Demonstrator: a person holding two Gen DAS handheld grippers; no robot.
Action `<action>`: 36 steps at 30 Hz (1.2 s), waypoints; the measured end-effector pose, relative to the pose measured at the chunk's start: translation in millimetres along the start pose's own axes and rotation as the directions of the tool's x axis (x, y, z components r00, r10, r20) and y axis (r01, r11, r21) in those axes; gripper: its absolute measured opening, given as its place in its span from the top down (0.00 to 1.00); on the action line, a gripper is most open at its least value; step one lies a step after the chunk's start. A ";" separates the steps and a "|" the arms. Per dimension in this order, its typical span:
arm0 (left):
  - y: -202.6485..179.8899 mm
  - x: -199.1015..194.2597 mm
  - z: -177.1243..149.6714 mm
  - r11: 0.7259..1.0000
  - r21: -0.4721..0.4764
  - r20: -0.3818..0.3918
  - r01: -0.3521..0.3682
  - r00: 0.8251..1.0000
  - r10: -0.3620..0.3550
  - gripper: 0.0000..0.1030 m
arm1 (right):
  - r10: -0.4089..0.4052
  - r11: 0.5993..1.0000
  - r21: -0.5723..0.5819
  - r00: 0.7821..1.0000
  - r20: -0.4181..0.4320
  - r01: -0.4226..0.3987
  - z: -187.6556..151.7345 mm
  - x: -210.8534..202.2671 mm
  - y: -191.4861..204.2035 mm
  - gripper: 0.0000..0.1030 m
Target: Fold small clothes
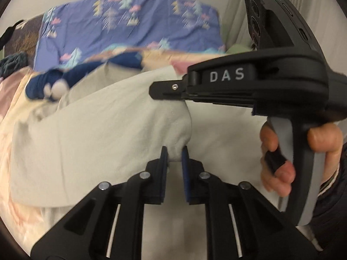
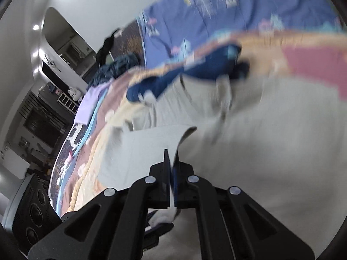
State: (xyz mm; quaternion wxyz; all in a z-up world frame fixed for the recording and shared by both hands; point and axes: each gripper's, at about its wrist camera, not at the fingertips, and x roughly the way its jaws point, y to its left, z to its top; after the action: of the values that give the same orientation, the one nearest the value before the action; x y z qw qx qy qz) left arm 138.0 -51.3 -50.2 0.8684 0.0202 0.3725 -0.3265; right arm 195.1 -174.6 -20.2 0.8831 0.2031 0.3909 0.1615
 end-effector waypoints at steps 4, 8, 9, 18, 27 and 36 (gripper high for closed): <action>-42.7 0.9 32.3 0.994 0.036 0.054 0.106 0.993 -0.108 0.88 | -0.135 0.985 -0.095 0.985 0.103 0.145 26.3 -48.9 -0.1 0.98; -83.5 26.8 38.0 0.984 0.076 0.028 0.158 0.987 -0.161 0.88 | -0.245 0.966 -0.062 0.963 0.115 0.253 27.6 -71.6 -42.0 0.98; -90.7 37.8 37.4 0.983 0.074 0.008 0.171 0.985 -0.172 0.88 | -0.261 0.963 -0.045 0.959 0.110 0.267 24.2 -73.9 -51.1 0.98; -111.2 92.5 23.5 0.980 0.021 -0.093 0.197 0.977 -0.194 0.89 | -0.301 0.950 0.102 0.953 0.047 0.295 -8.6 -67.0 -133.7 0.98; -69.1 58.1 -3.0 0.996 0.053 -0.037 0.065 0.997 -0.063 0.46 | -0.403 0.912 0.097 0.914 0.044 0.398 -25.9 -73.8 -147.5 0.89; 105.2 28.0 -31.3 0.905 -0.243 -0.112 -0.348 0.937 0.331 0.66 | -0.367 0.926 -0.130 0.925 -0.098 0.354 -79.1 -17.5 -120.6 0.75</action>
State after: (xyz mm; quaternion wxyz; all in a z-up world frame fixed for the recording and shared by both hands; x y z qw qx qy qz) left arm 193.7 24.7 -113.2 0.8939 -0.0179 0.4320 -0.1180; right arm 139.3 -268.3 -116.2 0.8822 0.0687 0.4648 0.0296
